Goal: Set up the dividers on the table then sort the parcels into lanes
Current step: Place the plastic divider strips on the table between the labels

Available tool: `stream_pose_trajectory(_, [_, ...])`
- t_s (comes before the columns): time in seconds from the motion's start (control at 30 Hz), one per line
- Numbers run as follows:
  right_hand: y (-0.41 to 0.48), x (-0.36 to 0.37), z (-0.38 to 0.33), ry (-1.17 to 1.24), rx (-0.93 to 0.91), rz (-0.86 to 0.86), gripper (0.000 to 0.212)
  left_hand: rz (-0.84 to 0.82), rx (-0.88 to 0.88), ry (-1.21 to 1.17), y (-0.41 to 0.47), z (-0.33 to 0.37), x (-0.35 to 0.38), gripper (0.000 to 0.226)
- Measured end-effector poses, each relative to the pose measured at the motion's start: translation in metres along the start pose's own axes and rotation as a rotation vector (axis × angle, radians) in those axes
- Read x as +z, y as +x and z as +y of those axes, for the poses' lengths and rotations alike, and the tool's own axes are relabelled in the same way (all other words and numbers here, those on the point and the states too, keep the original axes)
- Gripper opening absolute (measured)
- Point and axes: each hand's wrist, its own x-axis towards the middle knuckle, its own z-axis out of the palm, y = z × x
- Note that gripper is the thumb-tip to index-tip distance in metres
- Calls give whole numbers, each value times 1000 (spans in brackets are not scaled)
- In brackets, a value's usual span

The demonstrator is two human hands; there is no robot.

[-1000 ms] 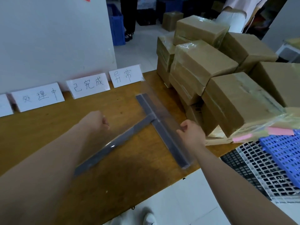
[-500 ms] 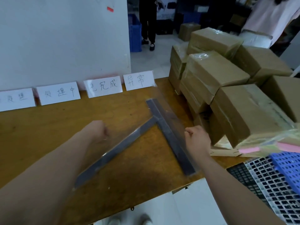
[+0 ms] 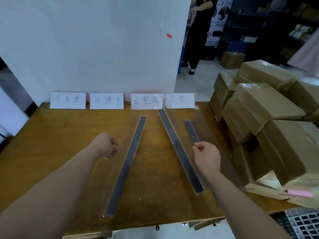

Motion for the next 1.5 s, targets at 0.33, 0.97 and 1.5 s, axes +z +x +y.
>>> stream_pose_trajectory(0.33, [-57,79,-117,79,-48,-102,16,98,-92,-103,-35,-112,-87,12])
stream_pose_trajectory(0.97, [-153,219,-266,174,112,-212,14,219,-198,-124,-25,-299,-216,19])
stream_pose_trajectory(1.5, [-151,280,-311,200,117,-240,16,347,-123,34,18,-315,-241,13])
